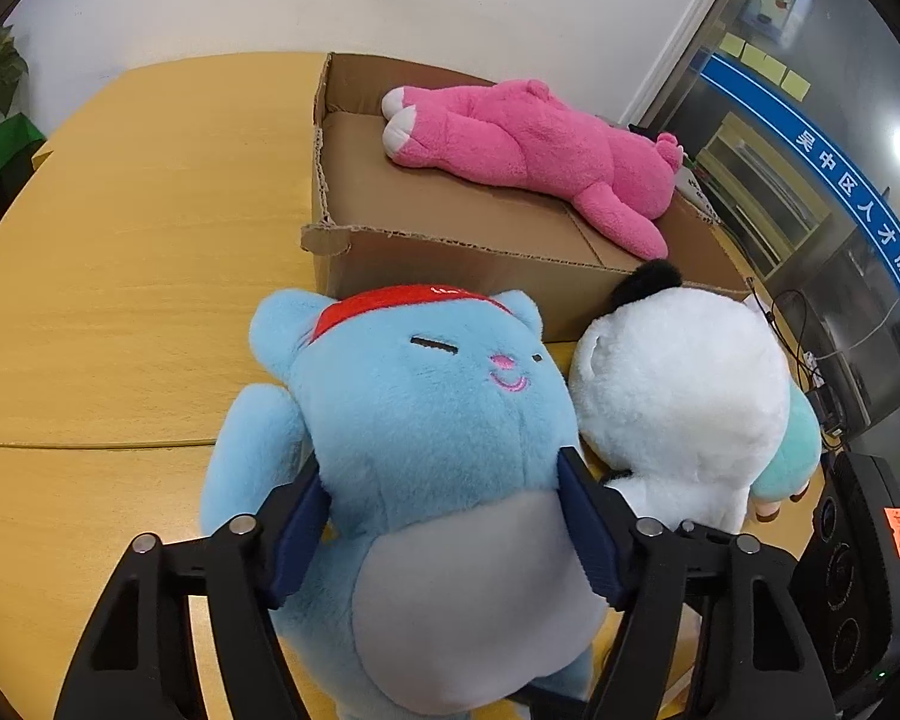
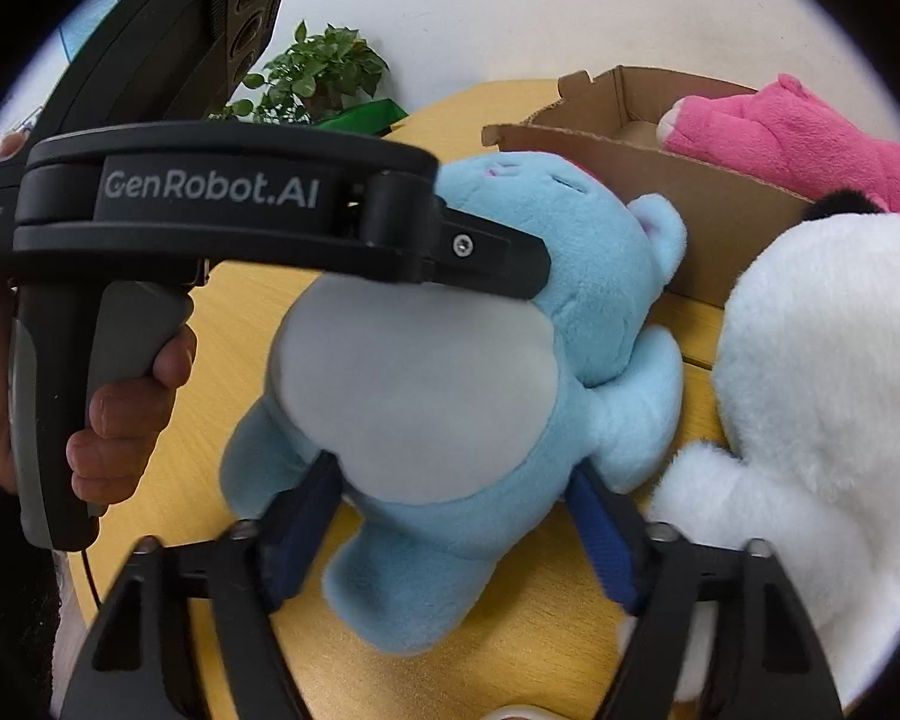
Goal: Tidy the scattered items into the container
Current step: 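Close both grippers on the blue plush cat's body, then lift the blue cat with both grippers and lower it into the box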
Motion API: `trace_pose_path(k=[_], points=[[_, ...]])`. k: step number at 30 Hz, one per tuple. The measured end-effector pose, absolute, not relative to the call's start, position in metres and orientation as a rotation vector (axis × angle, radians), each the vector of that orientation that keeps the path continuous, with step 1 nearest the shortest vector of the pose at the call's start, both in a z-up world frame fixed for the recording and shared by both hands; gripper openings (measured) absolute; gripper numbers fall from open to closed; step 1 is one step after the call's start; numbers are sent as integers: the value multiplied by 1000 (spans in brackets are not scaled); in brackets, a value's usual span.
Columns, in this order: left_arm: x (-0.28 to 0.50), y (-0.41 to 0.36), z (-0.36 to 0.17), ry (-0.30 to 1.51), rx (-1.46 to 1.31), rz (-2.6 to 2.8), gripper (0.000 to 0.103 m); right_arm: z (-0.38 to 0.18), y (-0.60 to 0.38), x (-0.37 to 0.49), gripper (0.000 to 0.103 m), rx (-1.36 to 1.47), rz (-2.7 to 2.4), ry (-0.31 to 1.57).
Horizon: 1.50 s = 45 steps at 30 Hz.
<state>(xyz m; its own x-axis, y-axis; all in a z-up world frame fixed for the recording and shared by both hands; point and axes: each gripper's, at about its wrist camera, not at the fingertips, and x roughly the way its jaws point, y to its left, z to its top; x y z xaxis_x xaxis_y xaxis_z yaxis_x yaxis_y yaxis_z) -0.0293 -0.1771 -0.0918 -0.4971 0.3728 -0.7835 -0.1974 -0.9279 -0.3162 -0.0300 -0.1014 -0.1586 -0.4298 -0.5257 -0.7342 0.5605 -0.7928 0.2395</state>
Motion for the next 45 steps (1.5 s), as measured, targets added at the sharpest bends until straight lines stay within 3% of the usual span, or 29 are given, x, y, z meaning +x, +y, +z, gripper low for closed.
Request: trace_pose_path(k=[3, 10, 16, 24, 31, 34, 39, 45], points=[[-20, -175, -71, -235, -1280, 2484, 72, -146, -96, -20, 47, 1076, -2230, 75], [-25, -171, 20, -228, -1012, 2550, 70, -75, -72, -19, 46, 865, -2308, 33], [-110, -157, 68, -216, -887, 2510, 70, -12, -46, -69, 46, 728, -2408, 81], [-224, -143, 30, -286, -1004, 2431, 70, -19, -32, -179, 46, 892, -2425, 104], [-250, -155, -70, -401, -1252, 2394, 70, -85, -46, -232, 46, 1243, -2275, 38], [-245, -165, -85, -462, -1266, 2389, 70, -98, -57, -240, 48, 1346, -2189, 61], [-238, -158, -78, -320, -1314, 2461, 74, -104, -55, -237, 62, 1395, -2142, 74], [-226, -167, -62, -324, -1319, 2517, 76, -68, -24, -209, 78, 1260, -2213, -1]])
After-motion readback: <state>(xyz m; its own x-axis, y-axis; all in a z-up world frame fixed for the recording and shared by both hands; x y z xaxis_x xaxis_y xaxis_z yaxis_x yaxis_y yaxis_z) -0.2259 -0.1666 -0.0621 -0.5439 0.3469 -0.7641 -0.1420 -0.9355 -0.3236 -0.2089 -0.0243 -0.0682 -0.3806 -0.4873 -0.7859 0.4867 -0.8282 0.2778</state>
